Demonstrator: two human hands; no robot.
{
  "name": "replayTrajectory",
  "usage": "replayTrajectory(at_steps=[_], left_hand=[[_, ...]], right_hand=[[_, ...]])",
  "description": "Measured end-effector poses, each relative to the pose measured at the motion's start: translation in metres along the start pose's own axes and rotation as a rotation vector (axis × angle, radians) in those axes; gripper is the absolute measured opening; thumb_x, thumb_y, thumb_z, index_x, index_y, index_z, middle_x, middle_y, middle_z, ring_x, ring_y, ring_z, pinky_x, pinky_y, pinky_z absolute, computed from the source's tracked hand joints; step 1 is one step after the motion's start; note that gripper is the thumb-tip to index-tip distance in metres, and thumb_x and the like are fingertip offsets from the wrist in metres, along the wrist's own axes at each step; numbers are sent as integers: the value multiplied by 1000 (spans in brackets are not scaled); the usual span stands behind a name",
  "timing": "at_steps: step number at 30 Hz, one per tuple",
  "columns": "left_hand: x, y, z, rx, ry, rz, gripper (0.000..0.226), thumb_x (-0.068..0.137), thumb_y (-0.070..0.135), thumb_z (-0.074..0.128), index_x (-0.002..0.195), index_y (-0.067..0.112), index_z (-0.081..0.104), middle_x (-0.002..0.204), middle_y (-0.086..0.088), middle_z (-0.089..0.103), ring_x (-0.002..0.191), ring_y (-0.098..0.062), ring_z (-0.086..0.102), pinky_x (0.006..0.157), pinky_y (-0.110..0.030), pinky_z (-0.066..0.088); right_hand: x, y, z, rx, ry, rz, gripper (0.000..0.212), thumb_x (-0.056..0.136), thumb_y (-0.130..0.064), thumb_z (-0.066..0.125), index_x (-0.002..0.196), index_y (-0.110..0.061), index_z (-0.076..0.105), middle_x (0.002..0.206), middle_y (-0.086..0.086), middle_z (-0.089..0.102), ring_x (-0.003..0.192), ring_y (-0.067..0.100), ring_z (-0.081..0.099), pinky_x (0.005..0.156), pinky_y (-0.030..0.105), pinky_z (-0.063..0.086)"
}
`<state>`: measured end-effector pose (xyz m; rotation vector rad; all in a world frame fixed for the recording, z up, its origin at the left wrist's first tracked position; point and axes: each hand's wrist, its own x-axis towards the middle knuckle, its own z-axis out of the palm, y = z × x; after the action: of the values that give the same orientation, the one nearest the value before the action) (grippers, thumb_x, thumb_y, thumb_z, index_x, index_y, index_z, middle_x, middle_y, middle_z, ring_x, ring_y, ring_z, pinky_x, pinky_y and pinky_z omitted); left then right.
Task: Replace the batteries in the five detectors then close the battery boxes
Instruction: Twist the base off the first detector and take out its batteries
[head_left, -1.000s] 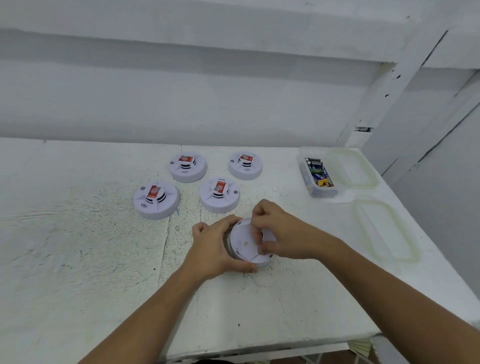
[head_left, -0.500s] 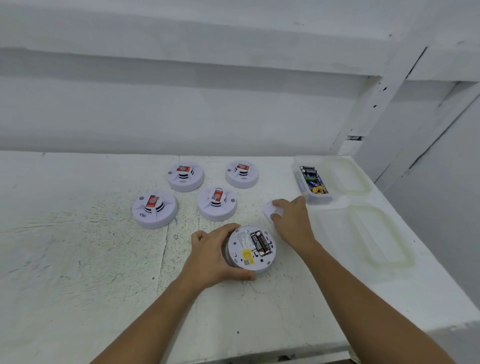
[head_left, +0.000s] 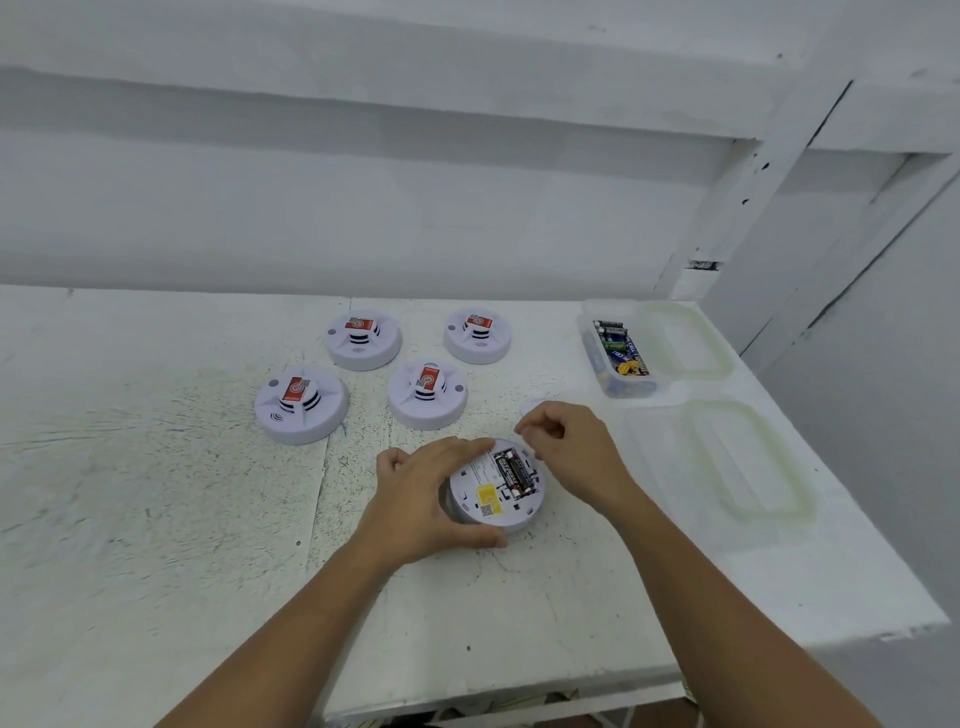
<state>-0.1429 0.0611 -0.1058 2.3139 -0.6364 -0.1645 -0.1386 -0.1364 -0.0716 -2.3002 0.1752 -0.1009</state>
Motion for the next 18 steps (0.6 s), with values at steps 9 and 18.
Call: replayTrajectory(at_steps=[9,18], left_hand=[[0,1,2,-57,20,-7,96,38,89,59,126,58,39,123,45,32,115,27,12,98,-26,18],[0,1,11,-34,78,-41,87,51,82,61,129,49,46,122,33,51,112,18,32,101,-36,18]], right_hand=[[-12,0,7,-176,-101,-120,3,86,-20,63,88,-20,65,85,-5,49,69,-2,46,59,7,34],[-4,-9,5,-339,-217,-202,7,90,-16,53,91,-13,59,81,-2,47,71,9,44,58,17,32]])
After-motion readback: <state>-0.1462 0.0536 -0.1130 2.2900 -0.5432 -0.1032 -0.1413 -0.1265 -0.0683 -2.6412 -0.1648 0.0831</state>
